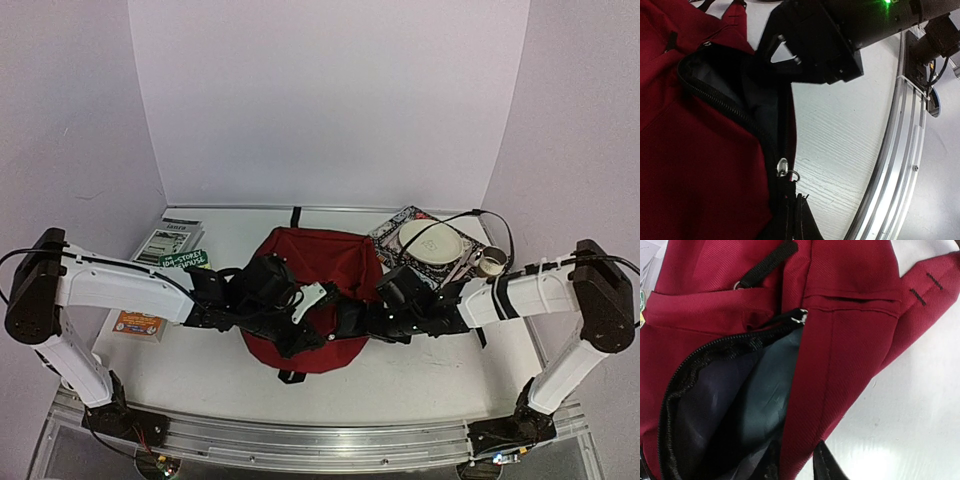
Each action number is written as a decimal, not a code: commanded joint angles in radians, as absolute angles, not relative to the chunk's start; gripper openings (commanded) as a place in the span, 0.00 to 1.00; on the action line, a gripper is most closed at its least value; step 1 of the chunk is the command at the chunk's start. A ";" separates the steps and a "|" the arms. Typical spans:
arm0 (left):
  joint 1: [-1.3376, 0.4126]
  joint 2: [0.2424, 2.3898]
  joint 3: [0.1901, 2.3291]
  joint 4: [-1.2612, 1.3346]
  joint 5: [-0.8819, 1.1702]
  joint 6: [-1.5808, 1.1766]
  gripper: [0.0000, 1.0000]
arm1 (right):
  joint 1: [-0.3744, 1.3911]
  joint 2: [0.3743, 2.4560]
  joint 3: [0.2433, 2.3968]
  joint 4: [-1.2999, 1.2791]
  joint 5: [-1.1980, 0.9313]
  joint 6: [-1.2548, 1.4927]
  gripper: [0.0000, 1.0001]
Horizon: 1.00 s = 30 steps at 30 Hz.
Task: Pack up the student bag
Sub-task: Hold the largest pocket of the student bag, then unzip the largest pocket of the student bag.
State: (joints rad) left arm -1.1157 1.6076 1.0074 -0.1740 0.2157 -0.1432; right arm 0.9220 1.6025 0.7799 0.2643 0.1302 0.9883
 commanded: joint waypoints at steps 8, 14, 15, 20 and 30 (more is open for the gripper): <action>-1.121 1.323 0.786 -0.326 -0.122 -0.410 0.00 | 0.691 1.485 0.811 0.081 0.098 0.751 0.00; -1.121 1.250 0.760 -0.463 -0.297 -0.532 0.00 | 0.620 1.528 0.919 0.030 0.090 0.665 0.00; -1.121 1.238 0.756 -0.467 -0.309 -0.536 0.00 | 0.620 1.536 0.937 0.021 0.084 0.652 0.00; -1.123 1.250 0.766 -0.350 -0.167 -0.463 0.00 | 0.642 1.555 1.000 0.024 -0.060 0.584 0.16; -1.124 1.349 0.908 -0.192 -0.003 -0.339 0.00 | 0.840 1.383 0.972 0.017 -0.064 0.333 0.56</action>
State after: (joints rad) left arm -1.1233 1.3298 0.8098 -0.3003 -0.0655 -0.4063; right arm 0.7462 1.4873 0.9661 0.0386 -0.0536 0.5024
